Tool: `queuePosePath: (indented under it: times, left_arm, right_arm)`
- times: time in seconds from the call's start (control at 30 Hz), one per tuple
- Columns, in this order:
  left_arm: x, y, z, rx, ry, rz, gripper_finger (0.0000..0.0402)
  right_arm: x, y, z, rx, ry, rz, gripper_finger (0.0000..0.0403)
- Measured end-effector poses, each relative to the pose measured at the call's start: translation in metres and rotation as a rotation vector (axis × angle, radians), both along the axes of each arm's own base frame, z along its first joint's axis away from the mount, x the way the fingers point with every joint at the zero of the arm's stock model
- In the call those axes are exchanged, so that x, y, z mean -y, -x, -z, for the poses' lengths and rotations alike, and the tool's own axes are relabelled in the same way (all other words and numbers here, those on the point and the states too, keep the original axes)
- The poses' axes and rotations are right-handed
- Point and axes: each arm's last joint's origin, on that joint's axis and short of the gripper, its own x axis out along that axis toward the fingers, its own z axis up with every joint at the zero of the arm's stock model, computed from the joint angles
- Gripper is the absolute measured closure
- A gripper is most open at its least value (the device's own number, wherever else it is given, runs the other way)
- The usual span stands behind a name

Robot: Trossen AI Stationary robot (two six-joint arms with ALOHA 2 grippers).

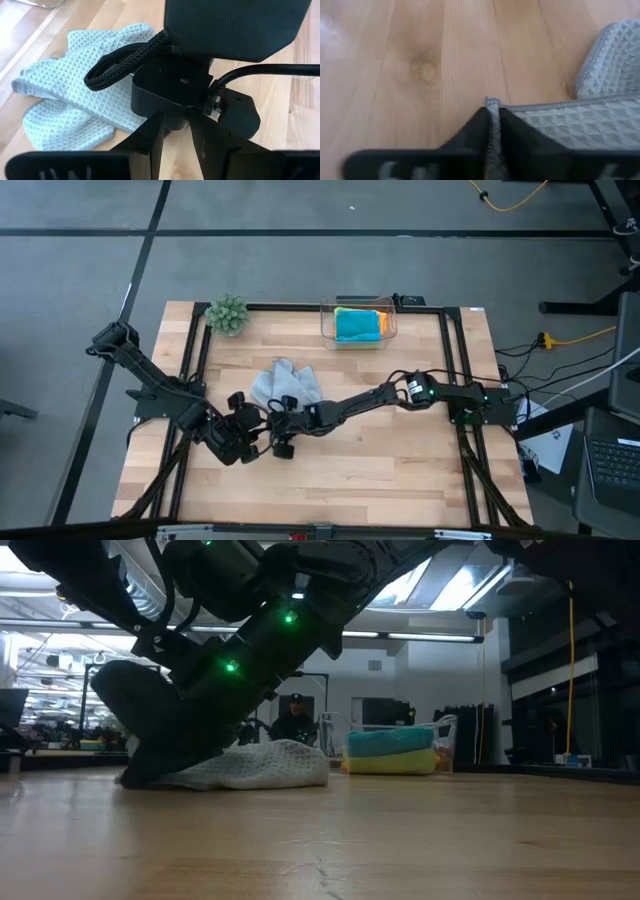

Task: Fold microfiber towels
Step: Fold the gray microfiber cloth

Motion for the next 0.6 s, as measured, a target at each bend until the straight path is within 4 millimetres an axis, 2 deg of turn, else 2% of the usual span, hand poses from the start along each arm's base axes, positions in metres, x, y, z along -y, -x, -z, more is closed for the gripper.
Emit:
queuePosePath:
  times: [0.07, 0.23, 0.33, 0.6]
  left_arm:
    - [0.000, 0.000, 0.000, 0.001, -0.001, 0.001, 0.0305]
    - [0.001, -0.001, 0.000, 0.002, 0.007, 0.006, 0.0305]
    - [0.001, -0.001, 0.000, 0.000, 0.012, 0.007, 0.0305]
    - [0.001, -0.001, 0.000, -0.002, 0.004, 0.010, 0.0305]
  right_arm:
    - [0.000, 0.001, 0.000, -0.017, -0.005, -0.007, 0.0388]
    - [-0.002, 0.004, -0.002, -0.047, -0.003, -0.018, 0.0396]
    - [-0.008, 0.009, -0.011, -0.078, 0.021, -0.036, 0.0397]
    - [-0.022, 0.039, -0.045, -0.246, 0.252, -0.052, 0.0400]
